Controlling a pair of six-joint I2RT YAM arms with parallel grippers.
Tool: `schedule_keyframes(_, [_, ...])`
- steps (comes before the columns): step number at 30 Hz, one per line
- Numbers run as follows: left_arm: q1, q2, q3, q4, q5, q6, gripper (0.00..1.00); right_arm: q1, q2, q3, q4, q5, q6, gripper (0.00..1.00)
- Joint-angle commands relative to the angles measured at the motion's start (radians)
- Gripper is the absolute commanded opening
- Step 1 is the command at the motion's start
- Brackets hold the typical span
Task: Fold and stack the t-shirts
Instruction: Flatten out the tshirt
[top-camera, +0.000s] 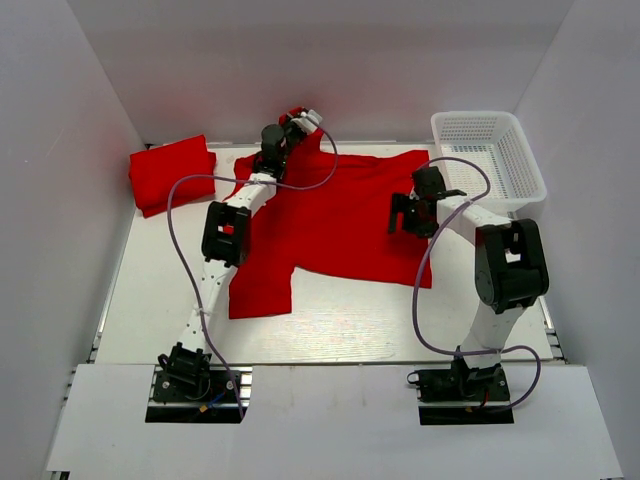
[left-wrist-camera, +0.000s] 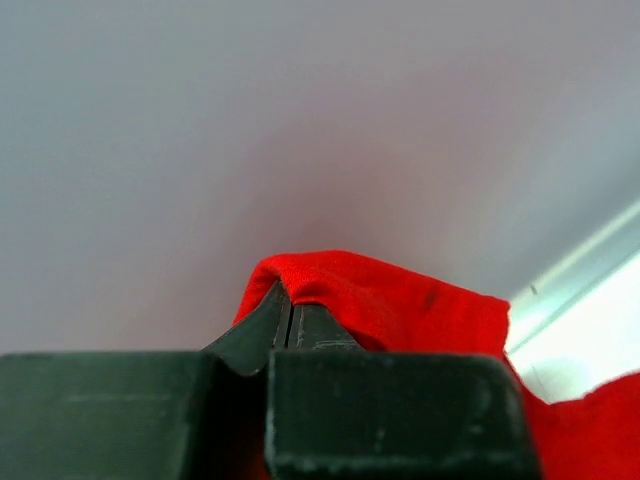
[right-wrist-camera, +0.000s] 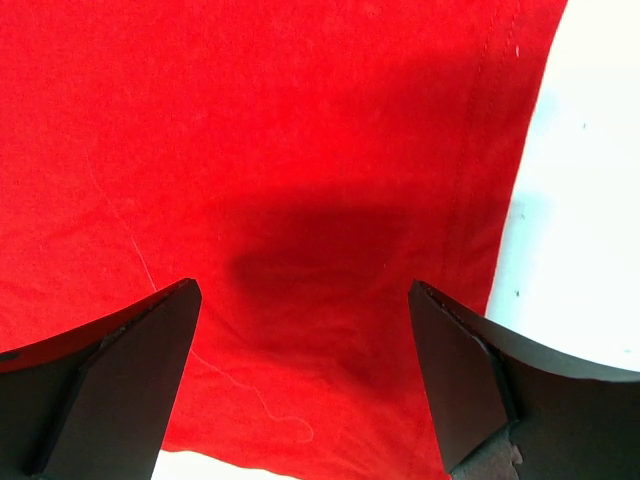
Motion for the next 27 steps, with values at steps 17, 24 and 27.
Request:
schedule_keyframes(17, [0.012,-0.203,-0.112,-0.027,-0.103,-0.104,1.00,-0.002,-0.073,0.045,-0.057,-0.008,0.005,0.90])
schedule_keyframes(24, [0.003,-0.521,-0.263,-0.413,-0.166,-0.392,1.00,-0.002,-0.143,0.030,-0.067,0.013,0.028,0.90])
schedule_keyframes(27, [0.003,-0.636,-0.264,-0.721,-0.180,-0.538,1.00,-0.002,-0.169,0.010,-0.081,0.023,0.065,0.90])
